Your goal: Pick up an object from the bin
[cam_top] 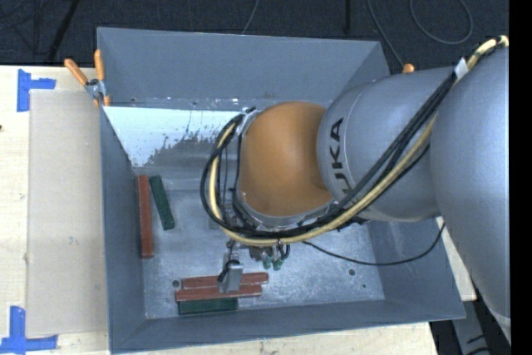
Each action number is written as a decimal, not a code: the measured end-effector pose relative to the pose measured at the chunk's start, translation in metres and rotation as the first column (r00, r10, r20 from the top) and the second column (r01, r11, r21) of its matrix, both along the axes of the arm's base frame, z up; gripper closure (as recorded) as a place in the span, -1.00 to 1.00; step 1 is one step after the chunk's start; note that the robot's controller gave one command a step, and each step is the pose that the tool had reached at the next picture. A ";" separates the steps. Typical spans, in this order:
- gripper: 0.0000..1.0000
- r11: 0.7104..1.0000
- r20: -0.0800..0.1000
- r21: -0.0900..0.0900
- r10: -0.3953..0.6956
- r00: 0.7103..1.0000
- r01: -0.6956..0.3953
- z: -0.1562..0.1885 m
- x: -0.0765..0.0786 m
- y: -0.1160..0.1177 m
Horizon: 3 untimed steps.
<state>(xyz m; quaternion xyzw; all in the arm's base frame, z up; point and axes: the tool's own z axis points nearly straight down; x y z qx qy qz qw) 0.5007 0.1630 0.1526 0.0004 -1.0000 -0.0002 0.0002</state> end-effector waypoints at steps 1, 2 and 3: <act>-1.00 0.998 0.006 0.001 -0.070 0.998 0.070 -0.084 -0.024 -0.003; 1.00 0.998 -0.001 0.000 -0.069 0.998 0.069 -0.081 -0.025 -0.003; 1.00 0.996 0.006 0.002 -0.094 0.996 0.094 0.043 -0.021 -0.020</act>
Offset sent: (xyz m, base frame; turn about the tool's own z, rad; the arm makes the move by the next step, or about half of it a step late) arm -0.0258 -0.0024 -0.0826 0.0665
